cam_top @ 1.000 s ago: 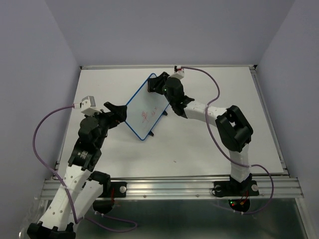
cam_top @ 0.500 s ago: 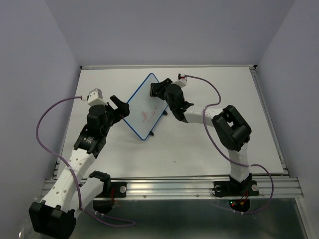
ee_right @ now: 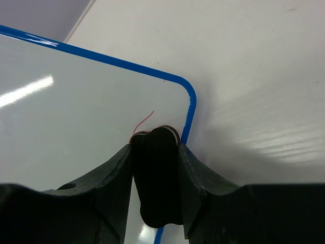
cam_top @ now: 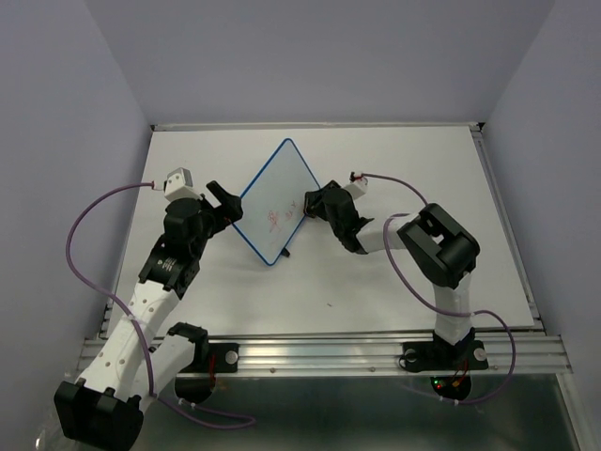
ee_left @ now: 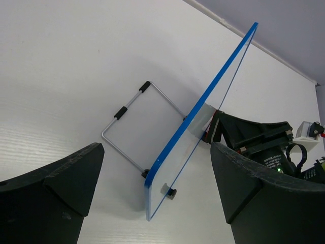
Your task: Erase the whiteboard
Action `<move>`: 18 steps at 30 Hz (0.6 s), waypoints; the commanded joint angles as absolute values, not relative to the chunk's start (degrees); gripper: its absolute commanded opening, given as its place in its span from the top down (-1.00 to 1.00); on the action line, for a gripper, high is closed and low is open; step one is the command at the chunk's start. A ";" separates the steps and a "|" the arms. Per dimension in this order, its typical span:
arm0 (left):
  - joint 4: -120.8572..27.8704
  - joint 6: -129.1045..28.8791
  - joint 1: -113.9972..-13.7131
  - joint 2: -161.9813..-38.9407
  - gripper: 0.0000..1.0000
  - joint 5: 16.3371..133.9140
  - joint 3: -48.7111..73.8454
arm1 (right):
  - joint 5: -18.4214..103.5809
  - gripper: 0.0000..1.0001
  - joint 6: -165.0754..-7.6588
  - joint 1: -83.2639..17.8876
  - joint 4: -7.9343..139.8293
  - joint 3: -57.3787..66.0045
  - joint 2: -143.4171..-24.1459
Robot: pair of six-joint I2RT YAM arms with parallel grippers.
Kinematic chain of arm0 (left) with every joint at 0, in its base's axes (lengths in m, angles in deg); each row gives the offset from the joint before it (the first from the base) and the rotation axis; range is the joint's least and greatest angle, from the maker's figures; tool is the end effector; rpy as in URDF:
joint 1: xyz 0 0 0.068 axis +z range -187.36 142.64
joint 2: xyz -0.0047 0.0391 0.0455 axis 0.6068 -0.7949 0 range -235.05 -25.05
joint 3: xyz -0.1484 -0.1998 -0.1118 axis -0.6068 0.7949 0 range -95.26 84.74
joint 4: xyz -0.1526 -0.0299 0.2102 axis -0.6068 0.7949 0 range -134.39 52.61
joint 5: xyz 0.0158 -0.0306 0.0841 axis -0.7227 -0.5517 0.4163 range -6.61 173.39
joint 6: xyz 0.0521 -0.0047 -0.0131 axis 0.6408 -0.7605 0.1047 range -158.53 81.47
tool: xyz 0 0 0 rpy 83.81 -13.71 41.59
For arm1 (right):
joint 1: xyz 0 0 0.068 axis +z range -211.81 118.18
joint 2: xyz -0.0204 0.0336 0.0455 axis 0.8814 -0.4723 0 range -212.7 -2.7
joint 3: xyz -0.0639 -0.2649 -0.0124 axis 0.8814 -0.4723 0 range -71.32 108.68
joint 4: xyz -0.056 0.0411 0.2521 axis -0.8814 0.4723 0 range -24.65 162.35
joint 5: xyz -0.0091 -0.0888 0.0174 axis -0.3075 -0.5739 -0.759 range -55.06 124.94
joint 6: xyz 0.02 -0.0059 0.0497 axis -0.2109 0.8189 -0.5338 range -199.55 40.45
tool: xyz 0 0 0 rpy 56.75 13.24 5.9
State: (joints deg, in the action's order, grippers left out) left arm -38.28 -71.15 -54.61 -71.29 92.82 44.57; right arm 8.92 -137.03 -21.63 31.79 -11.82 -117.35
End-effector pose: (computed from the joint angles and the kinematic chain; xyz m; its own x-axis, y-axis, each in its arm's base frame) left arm 0.1870 -0.0518 0.3149 -0.2450 -0.4807 -0.8420 0.0090 0.8673 -0.4977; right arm 0.3294 0.2576 0.1477 -0.3773 0.6732 -0.6360 0.0929 0.7108 0.6973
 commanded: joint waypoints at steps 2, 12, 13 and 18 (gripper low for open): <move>-38.85 -69.82 -54.85 -70.75 -0.98 93.50 41.58 | 8.66 0.99 -135.98 -21.12 38.37 -16.30 -116.35; -38.85 -70.09 -54.85 -70.76 -0.98 92.88 41.76 | 7.08 0.99 -132.64 -21.12 38.37 -13.06 -108.79; -38.85 -70.17 -54.85 -70.67 -0.98 92.97 41.84 | 6.64 0.98 -132.12 -21.12 38.37 -12.44 -108.09; -39.29 -70.35 -54.85 -71.20 -0.98 92.88 42.11 | 3.75 0.99 -130.71 -21.12 36.97 -8.31 -106.94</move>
